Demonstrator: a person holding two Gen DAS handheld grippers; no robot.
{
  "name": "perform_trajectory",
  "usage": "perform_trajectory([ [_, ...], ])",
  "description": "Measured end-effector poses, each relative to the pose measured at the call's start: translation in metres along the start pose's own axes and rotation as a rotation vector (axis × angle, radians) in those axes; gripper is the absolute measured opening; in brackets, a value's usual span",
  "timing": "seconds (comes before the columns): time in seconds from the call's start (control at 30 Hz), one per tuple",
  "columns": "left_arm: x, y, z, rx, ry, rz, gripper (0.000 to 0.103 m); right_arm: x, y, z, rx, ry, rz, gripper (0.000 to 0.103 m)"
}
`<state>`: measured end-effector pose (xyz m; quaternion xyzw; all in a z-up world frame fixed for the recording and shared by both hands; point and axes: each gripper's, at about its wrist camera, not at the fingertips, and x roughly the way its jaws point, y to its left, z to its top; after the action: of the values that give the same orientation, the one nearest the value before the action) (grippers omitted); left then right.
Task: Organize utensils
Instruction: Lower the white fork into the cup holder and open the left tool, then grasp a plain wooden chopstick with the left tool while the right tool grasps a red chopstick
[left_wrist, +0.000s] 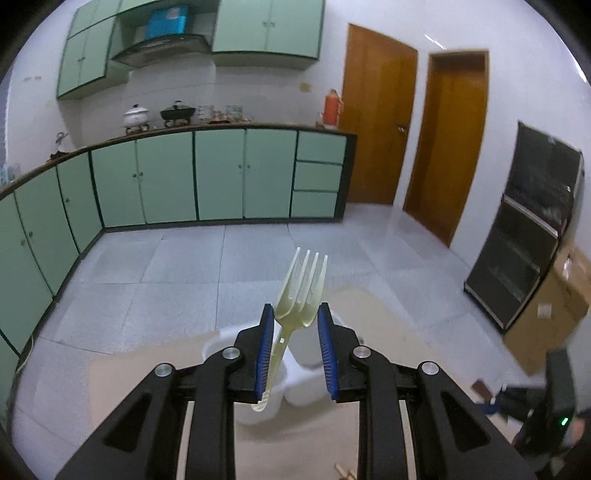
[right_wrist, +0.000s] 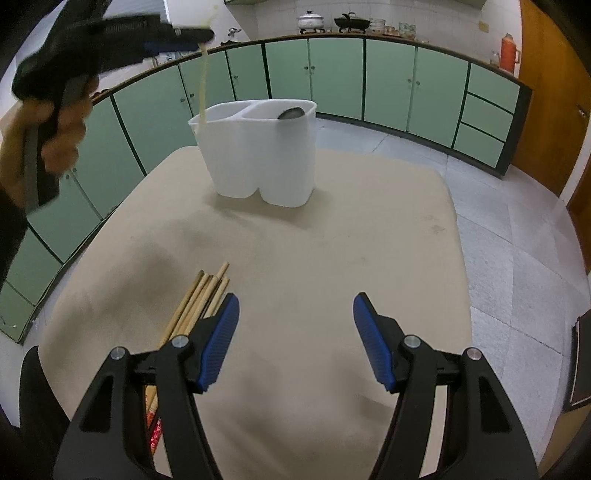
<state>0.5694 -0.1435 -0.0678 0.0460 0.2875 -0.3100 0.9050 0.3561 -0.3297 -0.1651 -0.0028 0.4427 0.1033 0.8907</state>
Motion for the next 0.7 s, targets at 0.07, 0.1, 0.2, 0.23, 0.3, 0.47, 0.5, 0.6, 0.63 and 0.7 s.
perform_trajectory([
  [0.07,-0.002,0.005,0.008,-0.01,-0.011,0.002,0.024,0.003,-0.002,0.0,0.006,0.004,-0.002,0.063],
  [0.1,-0.002,0.007,0.01,-0.009,-0.014,0.007,0.024,0.005,-0.003,0.0,0.008,0.006,0.0,0.063],
  [0.2,-0.002,0.01,0.011,-0.014,-0.018,0.01,0.024,0.008,-0.001,0.0,0.009,0.009,0.005,0.063],
  [0.23,0.0,0.012,0.011,-0.021,-0.014,0.006,0.024,0.008,0.0,-0.001,0.009,0.01,0.006,0.063],
  [0.3,0.004,0.014,0.006,-0.024,-0.013,0.014,0.024,0.008,0.001,-0.001,0.01,0.009,0.008,0.063],
  [0.47,0.023,0.018,-0.035,-0.039,0.071,0.038,0.034,0.002,0.002,-0.005,0.013,0.004,0.008,0.063],
  [0.5,0.023,0.02,-0.047,-0.049,0.089,0.04,0.039,0.0,0.002,-0.006,0.013,0.003,0.006,0.063],
  [0.6,0.004,0.024,-0.074,-0.084,0.085,0.056,0.051,-0.009,0.006,-0.014,0.004,-0.011,-0.004,0.063],
  [0.63,-0.004,0.023,-0.082,-0.092,0.078,0.069,0.058,-0.012,0.008,-0.018,0.002,-0.018,-0.008,0.063],
  [0.7,-0.031,0.018,-0.104,-0.103,0.051,0.116,0.073,-0.021,0.014,-0.031,0.01,-0.031,-0.006,0.063],
])
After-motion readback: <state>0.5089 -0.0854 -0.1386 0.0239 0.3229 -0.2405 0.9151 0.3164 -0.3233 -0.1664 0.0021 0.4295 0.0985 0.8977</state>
